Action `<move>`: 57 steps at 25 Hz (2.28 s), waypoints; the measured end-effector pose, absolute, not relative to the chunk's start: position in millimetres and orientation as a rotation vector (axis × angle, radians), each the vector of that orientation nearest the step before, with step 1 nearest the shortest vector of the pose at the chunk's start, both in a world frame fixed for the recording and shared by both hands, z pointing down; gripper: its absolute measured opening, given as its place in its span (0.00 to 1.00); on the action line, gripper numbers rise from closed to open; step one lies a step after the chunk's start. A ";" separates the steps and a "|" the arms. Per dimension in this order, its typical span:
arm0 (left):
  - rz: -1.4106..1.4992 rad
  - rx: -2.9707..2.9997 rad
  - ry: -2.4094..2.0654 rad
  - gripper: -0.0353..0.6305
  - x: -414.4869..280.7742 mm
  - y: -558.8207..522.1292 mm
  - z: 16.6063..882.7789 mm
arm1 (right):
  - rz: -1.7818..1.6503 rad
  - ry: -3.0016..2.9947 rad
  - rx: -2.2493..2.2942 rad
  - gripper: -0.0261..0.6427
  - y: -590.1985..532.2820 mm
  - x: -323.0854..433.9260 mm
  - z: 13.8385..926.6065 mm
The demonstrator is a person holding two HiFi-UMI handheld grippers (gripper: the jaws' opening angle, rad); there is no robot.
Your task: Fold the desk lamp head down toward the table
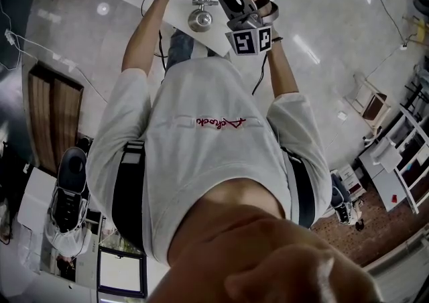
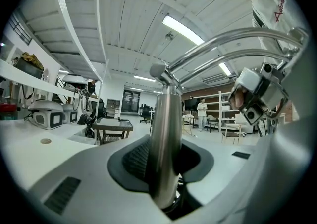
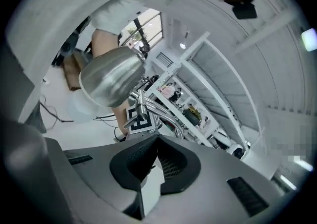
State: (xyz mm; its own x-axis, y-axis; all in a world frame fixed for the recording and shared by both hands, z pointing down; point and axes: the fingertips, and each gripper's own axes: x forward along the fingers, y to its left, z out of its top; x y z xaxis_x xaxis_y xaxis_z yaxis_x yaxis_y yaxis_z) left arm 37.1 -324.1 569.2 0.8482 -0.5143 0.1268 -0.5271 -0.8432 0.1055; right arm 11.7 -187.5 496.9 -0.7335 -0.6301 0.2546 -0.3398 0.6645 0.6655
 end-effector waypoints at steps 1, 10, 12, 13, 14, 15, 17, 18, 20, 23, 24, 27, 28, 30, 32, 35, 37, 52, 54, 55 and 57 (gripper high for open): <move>0.140 2.889 -0.814 0.27 37.0 -324.4 569.3 | -0.906 -2.375 0.725 0.08 -186.8 9.6 495.8; 0.149 2.898 -0.808 0.27 37.0 -325.9 568.5 | -1.138 -2.331 0.678 0.29 -182.3 2.9 481.7; 0.146 2.899 -0.814 0.27 37.2 -326.3 565.6 | -1.215 -2.301 0.650 0.34 -180.4 -1.7 479.8; 0.145 2.899 -0.813 0.27 37.3 -326.4 565.1 | -1.259 -2.279 0.627 0.36 -179.8 -4.3 479.5; 0.145 2.899 -0.813 0.27 37.4 -326.4 564.9 | -1.297 -2.259 0.603 0.36 -179.9 -6.9 479.4; 0.146 2.900 -0.813 0.27 37.3 -326.4 565.0 | -1.328 -2.244 0.581 0.36 -180.5 -9.3 479.0; 0.145 2.899 -0.814 0.27 37.1 -326.5 564.9 | -1.387 -2.218 0.546 0.36 -183.3 -14.0 476.0; 0.144 2.899 -0.814 0.27 37.1 -326.7 564.3 | -1.412 -2.207 0.533 0.36 -185.4 -16.5 473.9; 0.142 2.899 -0.816 0.27 37.0 -327.0 563.3 | -1.461 -2.186 0.497 0.36 -189.1 -22.3 471.5; 0.141 2.897 -0.818 0.27 36.8 -326.8 563.0 | -1.523 -2.160 0.442 0.36 -190.5 -32.3 473.0; 0.141 2.895 -0.818 0.27 36.7 -326.6 563.0 | -1.539 -2.151 0.431 0.36 -191.0 -35.2 474.1; 0.143 2.894 -0.814 0.27 36.8 -326.5 564.5 | -1.581 -2.120 0.421 0.35 -193.0 -40.3 476.2; 0.144 2.894 -0.814 0.27 36.7 -326.7 564.9 | -1.601 -2.110 0.426 0.31 -193.6 -41.3 475.8; 0.142 2.896 -0.814 0.27 36.3 -326.8 564.4 | -1.646 -2.084 0.444 0.20 -195.1 -42.5 474.7; 0.140 2.897 -0.814 0.27 36.3 -326.4 563.6 | -1.679 -2.056 0.461 0.11 -196.4 -42.5 473.8; 0.140 2.898 -0.811 0.27 36.6 -326.6 563.5 | -1.696 -2.040 0.464 0.11 -196.3 -42.1 474.5; 0.138 2.897 -0.809 0.27 36.2 -327.2 563.2 | -1.702 -2.052 0.484 0.11 -196.7 -42.7 472.8; 0.137 2.898 -0.795 0.27 37.5 -326.1 561.5 | -1.755 -2.064 0.595 0.11 -192.3 -42.4 480.7; 0.137 2.899 -0.792 0.27 37.8 -325.3 561.1 | -1.757 -2.066 0.628 0.11 -191.3 -42.4 481.5; 0.137 2.900 -0.791 0.27 37.7 -325.1 561.0 | -1.760 -2.065 0.638 0.11 -191.1 -42.4 482.0; 0.135 2.901 -0.791 0.27 38.1 -325.2 560.2 | -1.773 -2.063 0.649 0.11 -191.1 -42.1 482.0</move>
State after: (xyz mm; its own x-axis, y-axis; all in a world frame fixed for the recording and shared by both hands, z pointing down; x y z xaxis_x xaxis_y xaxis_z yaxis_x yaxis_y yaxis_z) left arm 38.1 -325.2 560.2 0.8585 -0.4985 0.1205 -0.5103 -0.8538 0.1033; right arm -42.1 -191.1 482.0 -0.8366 -0.5466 -0.0359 -0.1179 0.1155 0.9863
